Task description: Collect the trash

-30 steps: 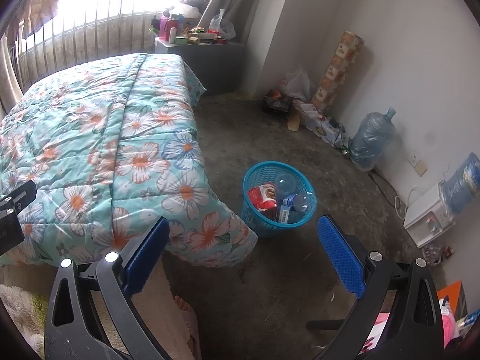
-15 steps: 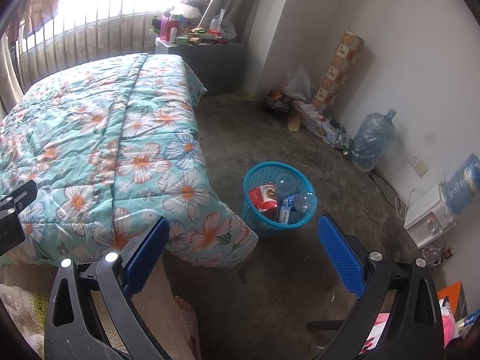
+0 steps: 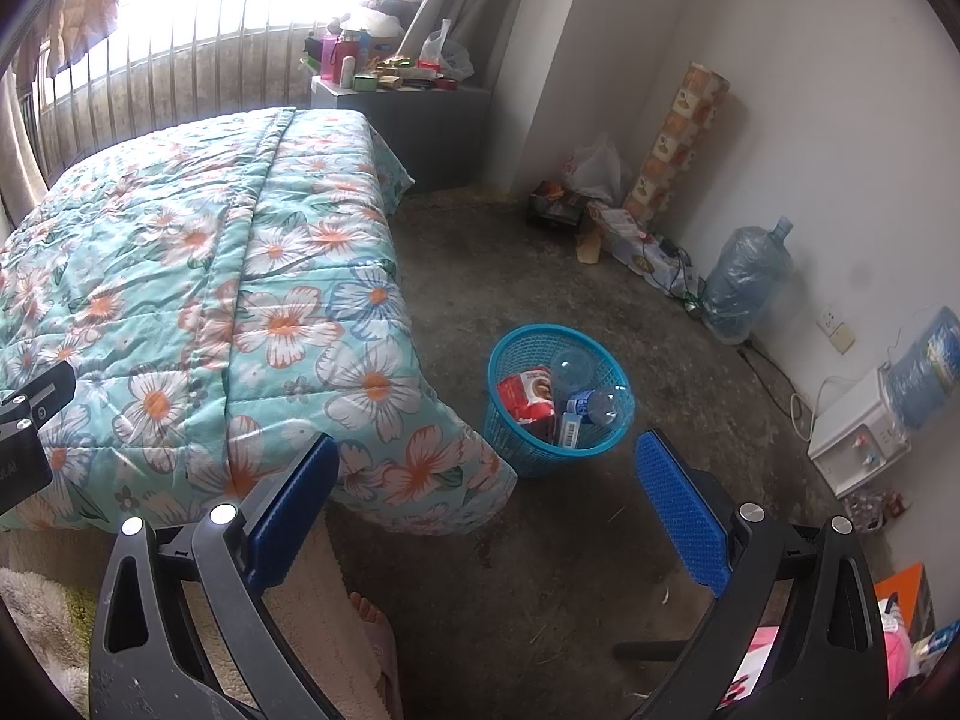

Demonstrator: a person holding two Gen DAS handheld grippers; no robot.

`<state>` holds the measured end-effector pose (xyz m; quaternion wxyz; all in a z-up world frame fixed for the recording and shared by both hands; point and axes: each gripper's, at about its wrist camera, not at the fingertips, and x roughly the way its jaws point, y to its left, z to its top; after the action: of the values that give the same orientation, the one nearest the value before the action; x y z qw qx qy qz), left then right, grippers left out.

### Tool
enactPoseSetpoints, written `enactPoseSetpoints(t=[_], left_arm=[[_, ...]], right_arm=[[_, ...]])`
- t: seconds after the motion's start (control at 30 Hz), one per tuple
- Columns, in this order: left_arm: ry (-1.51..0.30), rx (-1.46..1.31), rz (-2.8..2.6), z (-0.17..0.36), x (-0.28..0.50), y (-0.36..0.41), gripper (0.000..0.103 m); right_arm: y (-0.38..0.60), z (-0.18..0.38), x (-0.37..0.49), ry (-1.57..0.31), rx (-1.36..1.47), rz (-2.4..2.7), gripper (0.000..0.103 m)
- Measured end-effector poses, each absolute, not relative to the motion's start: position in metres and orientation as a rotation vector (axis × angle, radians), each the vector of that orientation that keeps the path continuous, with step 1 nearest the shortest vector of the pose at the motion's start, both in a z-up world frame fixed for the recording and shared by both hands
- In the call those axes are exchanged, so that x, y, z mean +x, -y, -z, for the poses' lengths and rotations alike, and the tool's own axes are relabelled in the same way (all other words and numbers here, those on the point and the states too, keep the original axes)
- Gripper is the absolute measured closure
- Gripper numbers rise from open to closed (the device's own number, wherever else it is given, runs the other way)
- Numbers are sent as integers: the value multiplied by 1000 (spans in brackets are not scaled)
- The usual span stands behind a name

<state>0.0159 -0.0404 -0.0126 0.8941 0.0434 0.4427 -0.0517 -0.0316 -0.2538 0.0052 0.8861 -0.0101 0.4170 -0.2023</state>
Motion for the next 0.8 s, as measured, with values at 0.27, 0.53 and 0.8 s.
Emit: enactPoseSetpoints(t=[0.27,0.53,0.8], left_arm=[[-918,89,107,13,16,40,5],[-918,90,107,13,16,40,5],[-919,90,107,13,15,41,5]], right_arm=[[253,-5,-32,-867,-21,422,8],[253,-5,-32,-867,-20,422,8],[252,-5,-32,-866,-20,423,8]])
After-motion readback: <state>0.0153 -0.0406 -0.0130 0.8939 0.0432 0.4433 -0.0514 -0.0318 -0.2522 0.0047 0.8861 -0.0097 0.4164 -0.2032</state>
